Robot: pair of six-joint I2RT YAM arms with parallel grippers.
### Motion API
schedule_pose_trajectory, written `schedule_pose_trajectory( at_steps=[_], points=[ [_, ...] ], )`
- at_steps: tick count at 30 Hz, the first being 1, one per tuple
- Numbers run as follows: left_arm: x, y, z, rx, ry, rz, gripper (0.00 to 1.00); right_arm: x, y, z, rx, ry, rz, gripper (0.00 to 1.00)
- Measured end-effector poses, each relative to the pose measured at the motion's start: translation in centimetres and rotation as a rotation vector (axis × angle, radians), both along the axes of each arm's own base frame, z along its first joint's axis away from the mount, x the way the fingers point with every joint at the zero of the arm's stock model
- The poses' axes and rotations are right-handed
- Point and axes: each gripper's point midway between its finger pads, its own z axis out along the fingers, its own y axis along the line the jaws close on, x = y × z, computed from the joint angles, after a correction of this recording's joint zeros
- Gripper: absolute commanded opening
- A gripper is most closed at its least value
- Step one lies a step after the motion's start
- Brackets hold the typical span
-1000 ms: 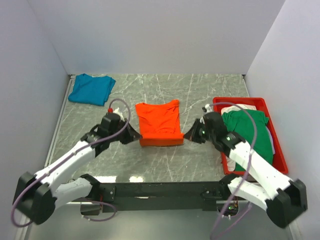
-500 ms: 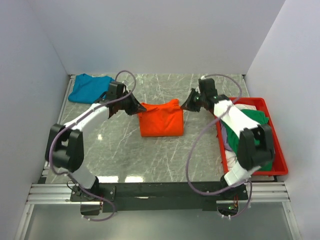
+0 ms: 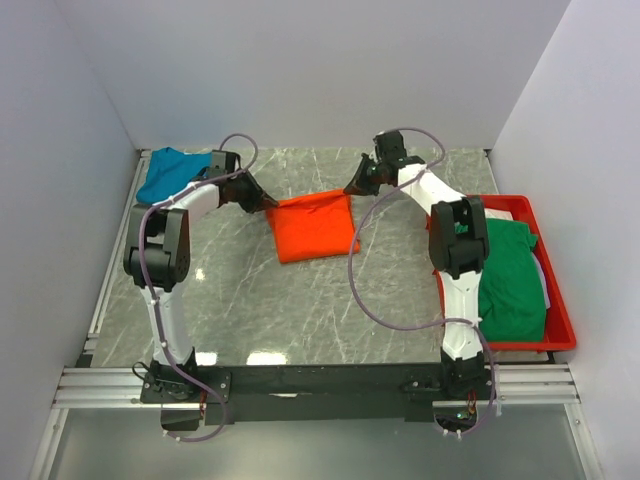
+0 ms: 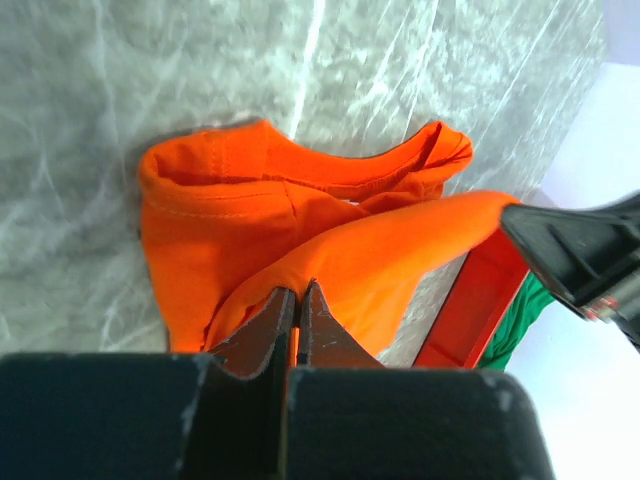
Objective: Fold and stack the t-shirts
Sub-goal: Fold the tshirt
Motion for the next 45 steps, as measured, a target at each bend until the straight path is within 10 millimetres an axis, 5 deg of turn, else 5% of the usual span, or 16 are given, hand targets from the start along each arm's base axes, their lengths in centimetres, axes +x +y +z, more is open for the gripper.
schedule_pose_trajectory(
  at_steps=[6,9,13,15,18,21,25,28,34,40,45],
  points=[
    [1.9,0.3,0.6,-0.007,-0.033,0.0,0.01,1.6,0.5,-1.9,0.008,0.019,0.012,0.27],
    [2.4,0.5,0.4,-0.006,-0.044,-0.002,0.16,2.5,0.2,-1.3,0.0,-0.002,0.006,0.46],
    [2.9,1.7,0.4,-0.007,-0.061,-0.007,0.54,3.4,-0.7,0.3,-0.012,-0.046,-0.003,0.54],
    [3.6,2.7,1.0,-0.019,-0.09,0.005,0.58,3.2,-1.1,0.9,-0.029,-0.06,-0.011,0.54],
    [4.3,4.4,1.6,-0.024,-0.12,0.032,0.56,2.2,-1.9,1.6,-0.063,-0.07,-0.022,0.53],
    [4.1,5.3,2.6,-0.007,-0.139,0.052,0.4,0.0,-2.2,2.4,-0.093,-0.069,-0.024,0.51],
    [2.4,3.2,4.9,0.013,-0.183,0.03,0.17,-2.5,-0.3,3.4,-0.109,-0.091,0.012,0.5],
    [0.0,0.0,5.7,0.007,-0.21,-0.016,0.12,-4.5,2.3,2.9,-0.113,-0.094,0.068,0.49],
    [-4.2,-3.8,1.6,0.005,-0.13,-0.08,0.08,-6.7,5.7,0.3,-0.125,-0.05,0.148,0.48],
    [-5.4,-2.9,-3.0,0.047,-0.034,-0.041,0.13,-5.8,4.6,-3.3,-0.153,0.017,0.127,0.48],
    [-5.4,-2.2,-4.8,0.081,-0.005,-0.017,0.17,-4.9,2.9,-5.4,-0.166,0.062,0.092,0.47]
  ],
)
